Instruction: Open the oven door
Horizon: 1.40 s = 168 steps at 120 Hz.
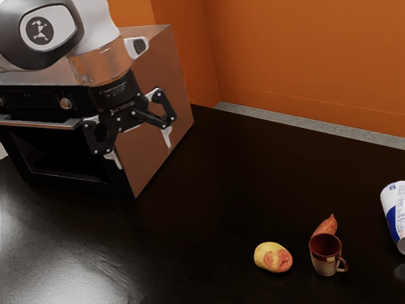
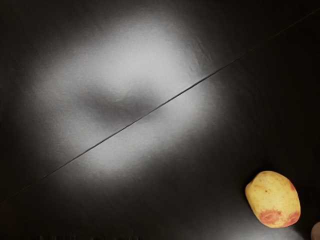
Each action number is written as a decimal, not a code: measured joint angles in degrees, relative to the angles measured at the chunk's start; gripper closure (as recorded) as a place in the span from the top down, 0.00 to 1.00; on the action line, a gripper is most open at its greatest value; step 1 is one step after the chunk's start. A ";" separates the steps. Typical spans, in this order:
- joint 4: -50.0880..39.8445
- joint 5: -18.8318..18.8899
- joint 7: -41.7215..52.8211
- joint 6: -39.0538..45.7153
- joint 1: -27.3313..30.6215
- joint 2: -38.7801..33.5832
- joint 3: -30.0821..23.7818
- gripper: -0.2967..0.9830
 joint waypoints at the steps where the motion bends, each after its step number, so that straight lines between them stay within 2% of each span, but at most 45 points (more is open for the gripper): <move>1: -0.01 -0.05 -0.88 0.03 0.02 -0.01 0.03 0.77; 24: 0.04 0.02 -18.18 0.80 2.38 0.53 1.18 0.77; 40: 3.14 0.71 -28.27 1.13 8.72 0.95 2.72 0.77; 48: 3.07 2.35 -32.70 1.60 9.62 -1.27 2.86 0.77; 58: -5.45 4.76 -37.04 6.48 10.09 -7.44 2.91 0.77; 66: -8.96 6.02 -39.07 10.99 11.69 -9.14 2.93 0.77; 82: -10.77 6.86 -40.65 18.68 14.80 -8.94 2.92 0.77; 92: -10.80 5.19 -40.67 21.50 20.53 -6.90 2.52 0.77; 105: -10.36 3.44 -40.18 23.81 27.27 -4.79 -1.56 0.77; 121: -10.29 2.70 -38.58 25.38 29.57 -4.10 -3.29 0.77; 168: -10.75 2.33 -30.21 26.86 34.98 -2.98 -3.49 0.77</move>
